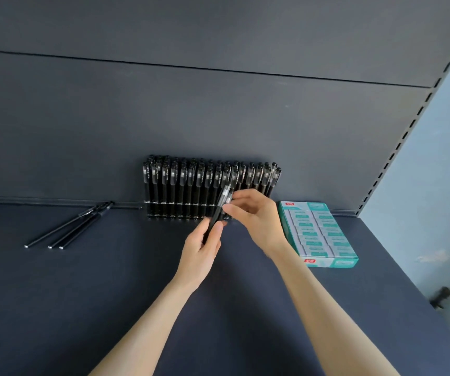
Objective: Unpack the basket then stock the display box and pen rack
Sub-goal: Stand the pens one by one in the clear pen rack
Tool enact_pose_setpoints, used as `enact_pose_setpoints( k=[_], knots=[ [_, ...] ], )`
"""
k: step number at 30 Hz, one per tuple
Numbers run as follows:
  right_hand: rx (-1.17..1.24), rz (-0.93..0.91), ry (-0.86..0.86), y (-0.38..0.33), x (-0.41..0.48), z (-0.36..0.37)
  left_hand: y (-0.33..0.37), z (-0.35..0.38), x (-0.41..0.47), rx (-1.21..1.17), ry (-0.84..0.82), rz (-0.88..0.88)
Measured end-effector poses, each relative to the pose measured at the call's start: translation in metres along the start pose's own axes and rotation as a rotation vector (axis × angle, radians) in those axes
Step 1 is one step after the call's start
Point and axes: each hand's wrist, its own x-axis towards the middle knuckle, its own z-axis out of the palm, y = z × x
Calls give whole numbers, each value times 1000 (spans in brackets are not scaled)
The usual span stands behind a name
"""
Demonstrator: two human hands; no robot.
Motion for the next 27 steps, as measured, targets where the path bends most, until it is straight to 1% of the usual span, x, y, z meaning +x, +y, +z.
enact_pose_setpoints(
  k=[5,9,11,13,15,19,22,25,27],
  knots=[
    [173,10,59,0,-3,-5,-2,-1,0,-18,6,-13],
    [145,9,27,0,-2,-2,-3,1,1,-17,-32,-3],
    [130,-8,72,-1,2,-2,-4,0,1,-4,-19,-21],
    [159,-19,116,-3,8,-4,-5,0,2,34,-12,-1],
    [199,-12,109,-4,11,-6,-6,0,2,92,-10,31],
    [82,-30,90,3,7,-2,-10,-1,4,134,6,39],
    [41,-78,184,5,9,0,-10,0,3,151,9,42],
    [-1,-147,302,0,18,-9,-10,0,5,148,51,32],
    [-92,-204,348,-4,26,-17,-9,0,5,153,63,30]
  ],
)
